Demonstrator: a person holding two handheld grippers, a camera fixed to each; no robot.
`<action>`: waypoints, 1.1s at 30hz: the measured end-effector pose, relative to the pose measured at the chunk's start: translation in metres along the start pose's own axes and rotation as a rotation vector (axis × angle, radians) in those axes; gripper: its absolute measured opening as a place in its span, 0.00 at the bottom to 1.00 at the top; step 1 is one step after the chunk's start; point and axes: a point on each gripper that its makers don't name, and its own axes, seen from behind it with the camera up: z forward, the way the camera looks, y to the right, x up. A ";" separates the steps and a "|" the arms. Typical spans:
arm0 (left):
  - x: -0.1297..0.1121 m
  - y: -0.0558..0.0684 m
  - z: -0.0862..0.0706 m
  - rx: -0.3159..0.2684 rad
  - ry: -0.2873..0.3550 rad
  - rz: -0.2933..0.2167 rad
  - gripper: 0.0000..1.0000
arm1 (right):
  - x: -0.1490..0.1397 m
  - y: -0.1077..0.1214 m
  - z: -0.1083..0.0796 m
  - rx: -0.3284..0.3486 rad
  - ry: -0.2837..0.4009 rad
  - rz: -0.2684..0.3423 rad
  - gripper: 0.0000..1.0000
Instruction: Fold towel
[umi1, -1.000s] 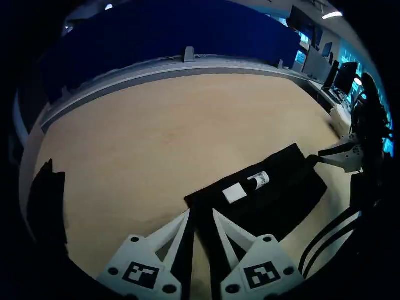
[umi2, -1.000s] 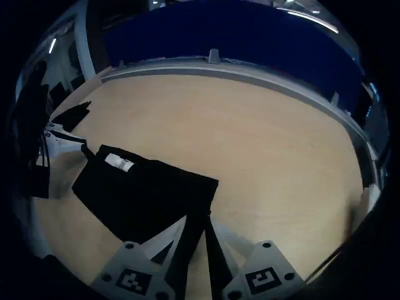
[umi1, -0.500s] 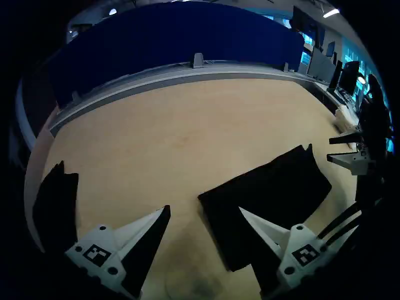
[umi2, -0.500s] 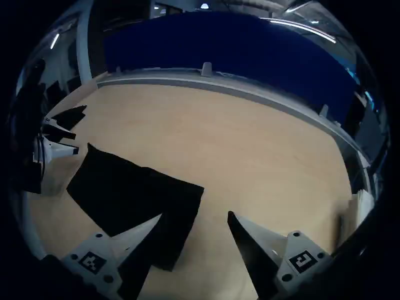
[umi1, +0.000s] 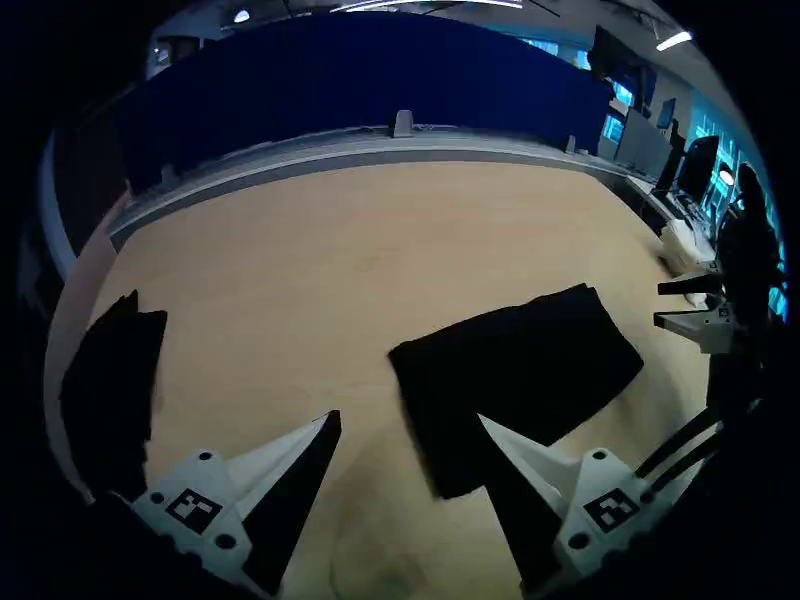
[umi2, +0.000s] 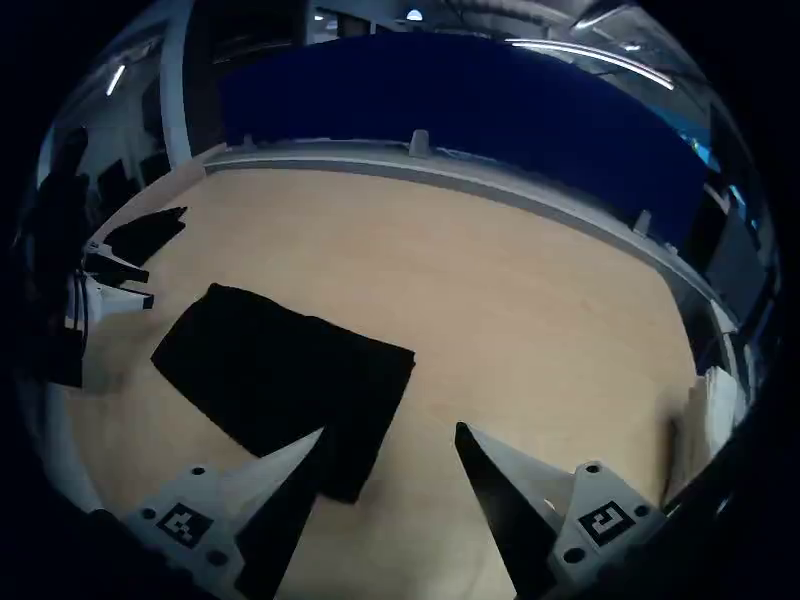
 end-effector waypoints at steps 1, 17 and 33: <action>-0.003 0.000 -0.004 0.002 0.000 -0.003 0.91 | -0.002 -0.001 -0.003 0.000 0.000 -0.003 0.92; -0.042 -0.003 -0.044 0.060 0.008 -0.054 0.91 | -0.032 -0.018 -0.027 0.043 -0.016 -0.020 0.92; -0.100 -0.025 -0.107 0.170 -0.005 -0.199 0.91 | -0.069 -0.033 0.002 0.180 -0.103 -0.149 0.80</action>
